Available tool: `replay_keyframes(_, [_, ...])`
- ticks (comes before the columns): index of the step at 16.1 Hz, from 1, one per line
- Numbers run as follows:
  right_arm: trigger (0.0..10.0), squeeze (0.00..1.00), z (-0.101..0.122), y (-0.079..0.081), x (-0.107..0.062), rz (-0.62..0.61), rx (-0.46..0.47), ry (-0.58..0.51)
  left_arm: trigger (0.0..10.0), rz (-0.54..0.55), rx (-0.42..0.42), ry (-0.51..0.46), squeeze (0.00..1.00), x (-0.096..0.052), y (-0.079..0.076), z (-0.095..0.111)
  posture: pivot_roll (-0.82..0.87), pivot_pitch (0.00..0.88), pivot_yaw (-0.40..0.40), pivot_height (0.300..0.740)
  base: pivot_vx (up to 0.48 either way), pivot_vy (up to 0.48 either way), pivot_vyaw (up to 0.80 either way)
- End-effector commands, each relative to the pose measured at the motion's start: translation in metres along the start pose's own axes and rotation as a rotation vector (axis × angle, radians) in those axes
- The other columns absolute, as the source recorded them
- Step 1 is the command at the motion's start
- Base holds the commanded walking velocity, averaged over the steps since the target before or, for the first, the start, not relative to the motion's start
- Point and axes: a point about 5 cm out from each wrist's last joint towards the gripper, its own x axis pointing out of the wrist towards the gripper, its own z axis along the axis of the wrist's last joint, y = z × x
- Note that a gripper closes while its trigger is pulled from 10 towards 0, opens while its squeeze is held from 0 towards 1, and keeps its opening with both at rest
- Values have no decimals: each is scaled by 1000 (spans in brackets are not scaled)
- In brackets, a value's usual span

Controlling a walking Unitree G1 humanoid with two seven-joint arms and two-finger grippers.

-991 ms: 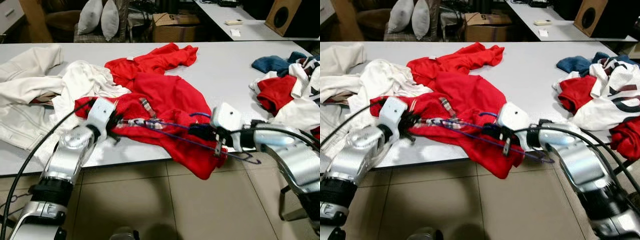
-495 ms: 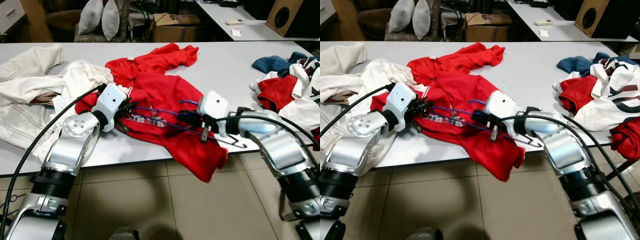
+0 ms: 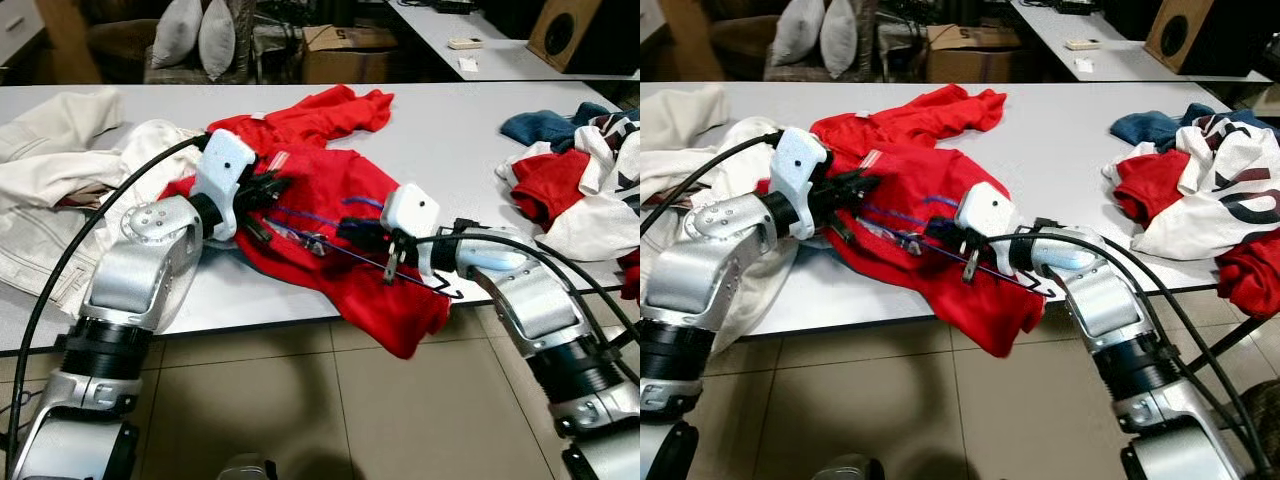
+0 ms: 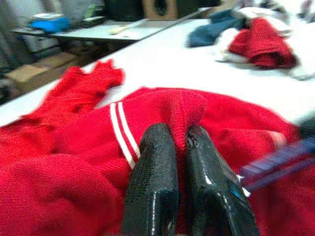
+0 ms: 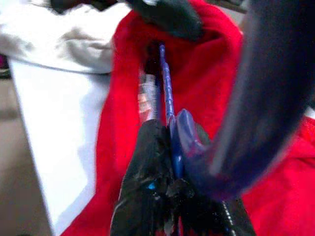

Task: Hang hanger

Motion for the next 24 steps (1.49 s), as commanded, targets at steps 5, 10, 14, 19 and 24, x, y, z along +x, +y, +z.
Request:
replay_keyframes(5, [10000,0,28,-11,1,-15,24,-177,0,-12,108,104,0,-4,-3,-4,156,0,-51,740,0,0,0])
replay_keyframes(10, [10000,0,20,0,7,67,19,-145,9608,-44,34,24,0,0,-12,14,162,0,-59,740,0,0,0])
replay_keyframes(14, [10000,0,23,-7,3,54,28,-159,10000,-181,8,67,1000,-9,-20,15,155,0,-58,740,0,0,0])
replay_keyframes(19, [10000,0,23,-9,1,65,42,-169,10000,-162,26,16,0,-23,2,28,154,0,-60,740,0,0,0])
replay_keyframes(24, [10000,0,22,-11,-3,76,47,-157,10000,-153,40,2,1000,-29,26,43,139,0,-54,740,0,0,0])
